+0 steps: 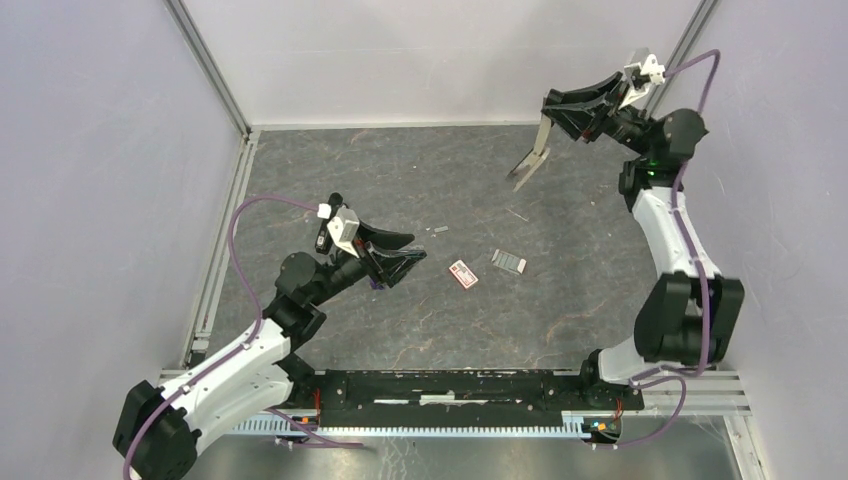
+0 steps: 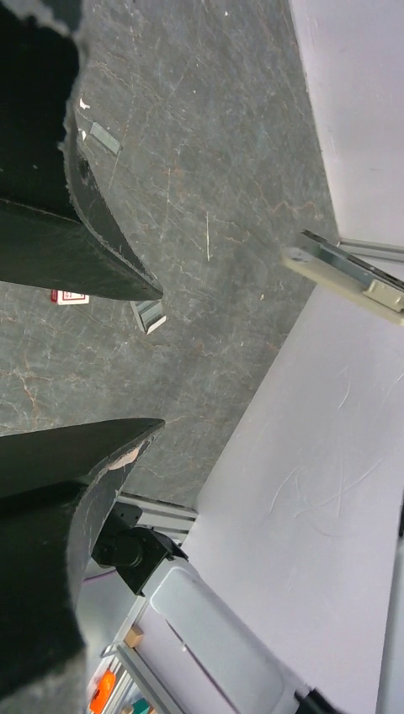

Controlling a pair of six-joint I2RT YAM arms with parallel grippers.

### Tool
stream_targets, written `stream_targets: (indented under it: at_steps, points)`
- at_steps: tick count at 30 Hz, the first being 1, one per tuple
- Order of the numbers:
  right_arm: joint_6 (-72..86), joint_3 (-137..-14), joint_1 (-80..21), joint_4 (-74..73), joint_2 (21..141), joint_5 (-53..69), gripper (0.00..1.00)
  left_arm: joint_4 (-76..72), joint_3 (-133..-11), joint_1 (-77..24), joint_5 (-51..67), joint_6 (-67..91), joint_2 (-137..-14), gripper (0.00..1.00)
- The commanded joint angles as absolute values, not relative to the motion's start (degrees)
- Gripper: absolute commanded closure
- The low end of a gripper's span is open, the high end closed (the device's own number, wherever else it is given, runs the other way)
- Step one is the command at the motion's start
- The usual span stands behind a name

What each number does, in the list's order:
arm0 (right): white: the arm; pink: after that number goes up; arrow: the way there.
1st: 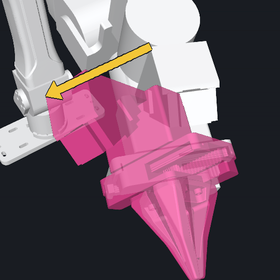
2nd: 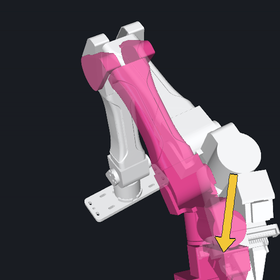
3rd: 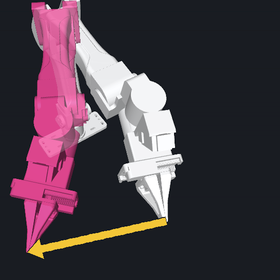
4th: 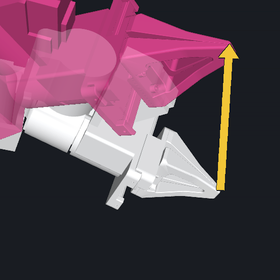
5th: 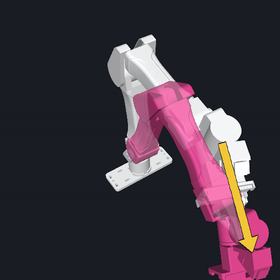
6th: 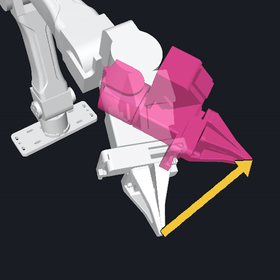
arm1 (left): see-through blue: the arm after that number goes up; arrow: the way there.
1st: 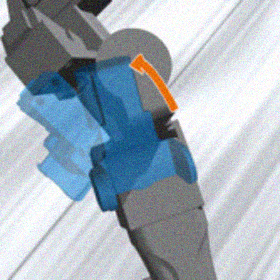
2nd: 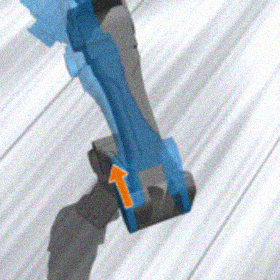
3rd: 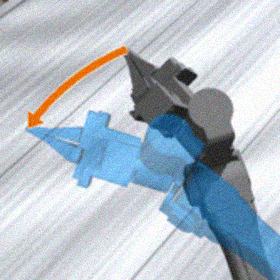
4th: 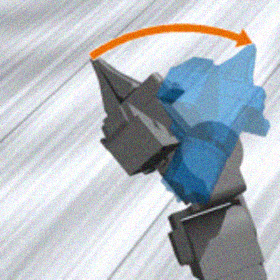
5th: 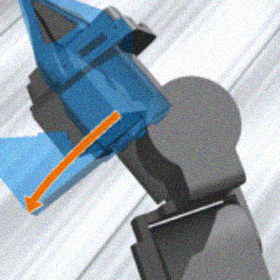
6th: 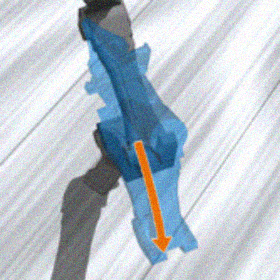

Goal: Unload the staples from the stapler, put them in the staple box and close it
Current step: Unload the staple at the center of the board.

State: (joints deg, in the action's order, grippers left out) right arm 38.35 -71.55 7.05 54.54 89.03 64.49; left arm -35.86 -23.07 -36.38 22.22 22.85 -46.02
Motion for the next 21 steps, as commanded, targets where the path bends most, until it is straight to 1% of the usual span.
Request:
stream_targets:
  at_steps: [1,5,8,10,15,21]
  points:
    - [-4.3,-78.2,6.9,13.3,81.5,53.4,1.0,-35.6,-24.9,-36.3,20.5,19.6,-44.5,0.39]
    - [-21.1,-87.5,6.9,-10.7,81.7,48.5,1.0,-35.6,-24.5,-36.3,20.3,19.3,-43.9,0.39]
    - [-29.3,-90.7,6.8,-22.2,83.0,44.4,1.0,-35.7,-23.9,-36.3,20.3,19.6,-43.0,0.39]
    - [-33.2,-91.4,6.0,-27.2,84.8,41.5,1.0,-35.7,-23.3,-36.3,20.3,19.7,-42.3,0.39]
    - [-38.5,-87.2,0.3,-28.9,92.2,30.3,1.0,-35.8,-21.8,-36.3,20.2,19.7,-41.1,0.39]
    - [-38.0,-86.8,-8.0,-25.3,102.6,27.7,1.0,-35.5,-20.5,-36.3,20.1,20.2,-39.0,0.39]
